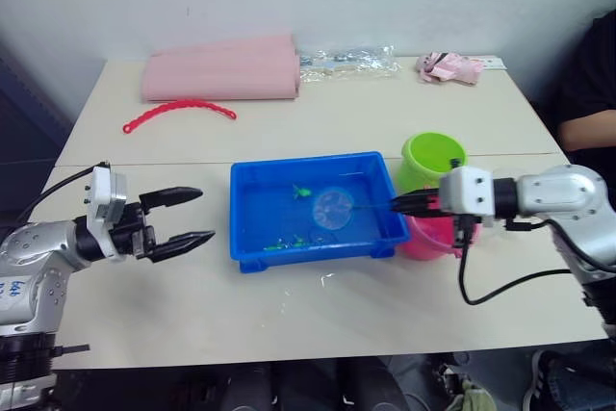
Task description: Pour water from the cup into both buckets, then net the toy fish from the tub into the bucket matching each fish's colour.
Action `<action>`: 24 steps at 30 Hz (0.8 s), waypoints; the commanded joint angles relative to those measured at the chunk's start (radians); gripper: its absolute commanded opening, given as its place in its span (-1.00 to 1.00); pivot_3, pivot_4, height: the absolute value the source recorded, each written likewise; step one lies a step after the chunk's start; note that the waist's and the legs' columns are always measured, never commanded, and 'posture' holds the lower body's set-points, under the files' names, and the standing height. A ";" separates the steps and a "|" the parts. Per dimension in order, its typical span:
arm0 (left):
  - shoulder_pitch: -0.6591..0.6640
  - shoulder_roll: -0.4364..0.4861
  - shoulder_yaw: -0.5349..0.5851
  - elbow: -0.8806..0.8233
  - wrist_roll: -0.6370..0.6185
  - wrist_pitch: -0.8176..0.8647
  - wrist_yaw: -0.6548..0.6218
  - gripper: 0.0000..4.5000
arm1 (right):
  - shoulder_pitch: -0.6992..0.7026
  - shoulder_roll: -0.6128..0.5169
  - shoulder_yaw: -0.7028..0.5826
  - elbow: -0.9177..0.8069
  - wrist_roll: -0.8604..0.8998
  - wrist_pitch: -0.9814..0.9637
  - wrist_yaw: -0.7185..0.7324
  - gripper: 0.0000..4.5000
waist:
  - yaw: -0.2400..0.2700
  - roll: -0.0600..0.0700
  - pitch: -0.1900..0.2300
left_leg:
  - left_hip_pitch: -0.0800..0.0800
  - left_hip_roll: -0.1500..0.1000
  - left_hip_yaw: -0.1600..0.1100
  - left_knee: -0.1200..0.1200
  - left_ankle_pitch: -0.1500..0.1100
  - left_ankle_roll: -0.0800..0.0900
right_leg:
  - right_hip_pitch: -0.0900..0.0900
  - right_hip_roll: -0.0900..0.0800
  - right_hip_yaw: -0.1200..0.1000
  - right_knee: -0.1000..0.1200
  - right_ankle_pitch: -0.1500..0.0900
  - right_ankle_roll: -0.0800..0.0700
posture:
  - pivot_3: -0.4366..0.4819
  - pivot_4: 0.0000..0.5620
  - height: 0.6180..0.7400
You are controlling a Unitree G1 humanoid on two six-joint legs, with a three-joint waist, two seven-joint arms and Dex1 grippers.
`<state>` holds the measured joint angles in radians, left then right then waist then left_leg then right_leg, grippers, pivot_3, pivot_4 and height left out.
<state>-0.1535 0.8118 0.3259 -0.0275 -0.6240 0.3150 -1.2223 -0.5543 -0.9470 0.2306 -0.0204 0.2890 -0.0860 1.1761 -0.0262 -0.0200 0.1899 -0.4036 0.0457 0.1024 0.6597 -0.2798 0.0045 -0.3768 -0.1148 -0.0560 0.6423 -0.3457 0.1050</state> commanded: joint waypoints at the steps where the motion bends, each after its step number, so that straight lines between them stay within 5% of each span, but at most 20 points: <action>1: 0.035 0.029 0.011 -0.061 0.001 -0.012 -0.026 0.99 | -0.060 0.044 0.047 0.088 -0.130 -0.062 0.027 -1.00 | -0.002 0.000 0.000 | 0.000 0.000 0.000 0.000 0.000 0.000 | 0.000 0.000 0.000 0.000 0.000 0.000 | -0.05 -0.47 1.00; 12: 0.075 0.022 0.006 -0.143 -0.007 0.016 0.015 0.99 | -0.195 0.208 0.139 0.301 -0.247 -0.172 0.155 -1.00 | -0.008 0.000 0.000 | 0.000 0.002 0.003 0.000 0.000 0.000 | -0.002 0.003 -0.002 0.002 0.000 0.000 | -0.05 -0.47 1.00; 24: 0.099 0.019 0.011 -0.155 -0.005 0.006 0.039 0.99 | -0.155 0.281 0.064 0.261 -0.123 0.033 0.219 -1.00 | -0.003 0.000 0.000 | -0.001 0.001 0.002 -0.001 0.000 0.000 | -0.001 0.002 -0.003 0.003 0.000 0.000 | -0.05 -0.47 1.00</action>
<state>-0.0625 0.8273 0.3139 -0.1529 -0.6217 0.3286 -1.1873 -0.7148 -0.6609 0.3253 0.2771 0.1389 -0.0699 1.3838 -0.0295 -0.0198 0.1901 -0.4041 0.0472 0.1043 0.6591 -0.2800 0.0041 -0.3779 -0.1127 -0.0592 0.6450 -0.3457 0.1050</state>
